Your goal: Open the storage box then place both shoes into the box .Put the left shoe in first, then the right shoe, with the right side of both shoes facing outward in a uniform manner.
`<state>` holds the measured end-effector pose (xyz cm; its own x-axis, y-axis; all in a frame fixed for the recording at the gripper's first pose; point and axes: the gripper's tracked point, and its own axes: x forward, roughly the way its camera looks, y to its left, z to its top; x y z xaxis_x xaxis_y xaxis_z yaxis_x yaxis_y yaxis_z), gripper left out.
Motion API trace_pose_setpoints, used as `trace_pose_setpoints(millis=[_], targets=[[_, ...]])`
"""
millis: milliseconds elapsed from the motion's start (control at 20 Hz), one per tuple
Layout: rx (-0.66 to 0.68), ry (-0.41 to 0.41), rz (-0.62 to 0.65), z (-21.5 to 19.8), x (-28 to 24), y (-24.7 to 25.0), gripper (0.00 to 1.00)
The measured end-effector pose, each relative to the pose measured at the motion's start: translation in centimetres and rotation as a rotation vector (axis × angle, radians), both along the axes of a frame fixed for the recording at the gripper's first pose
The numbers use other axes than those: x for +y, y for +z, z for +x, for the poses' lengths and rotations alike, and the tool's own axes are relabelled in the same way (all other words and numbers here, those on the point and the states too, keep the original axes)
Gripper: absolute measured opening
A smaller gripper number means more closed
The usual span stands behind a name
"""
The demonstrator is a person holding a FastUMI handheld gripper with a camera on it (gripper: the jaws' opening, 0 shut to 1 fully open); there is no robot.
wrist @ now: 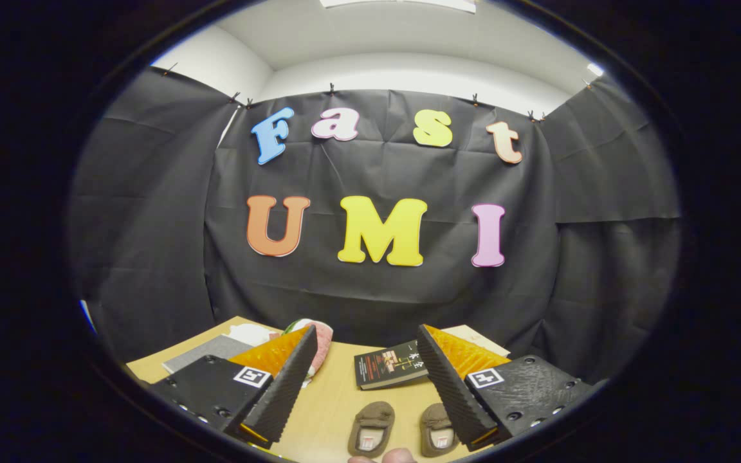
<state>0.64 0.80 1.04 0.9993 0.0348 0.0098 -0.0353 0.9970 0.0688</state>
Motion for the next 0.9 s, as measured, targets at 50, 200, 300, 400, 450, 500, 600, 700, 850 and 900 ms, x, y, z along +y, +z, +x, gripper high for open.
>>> trace_pose_setpoints(millis=[50,200,300,400,450,500,600,700,850,900], targets=[[0.003,0.000,0.004,0.0,0.2,-0.1,0.95],[0.007,0.022,0.029,0.2,1.0,-0.2,0.95],[0.016,0.052,0.065,0.4,1.8,-0.5,0.95],[0.036,0.084,0.096,0.9,2.7,-1.5,0.95],[0.047,0.102,0.109,1.2,3.5,-2.2,0.95],[0.059,0.119,0.119,1.4,4.1,-2.8,0.95],[0.084,0.152,0.129,2.1,5.8,-4.3,0.95],[0.121,0.197,0.142,2.8,7.9,-6.3,0.95],[0.195,0.247,0.179,4.0,11.0,-9.9,0.95],[0.227,0.260,0.196,4.3,11.9,-11.2,0.95]])
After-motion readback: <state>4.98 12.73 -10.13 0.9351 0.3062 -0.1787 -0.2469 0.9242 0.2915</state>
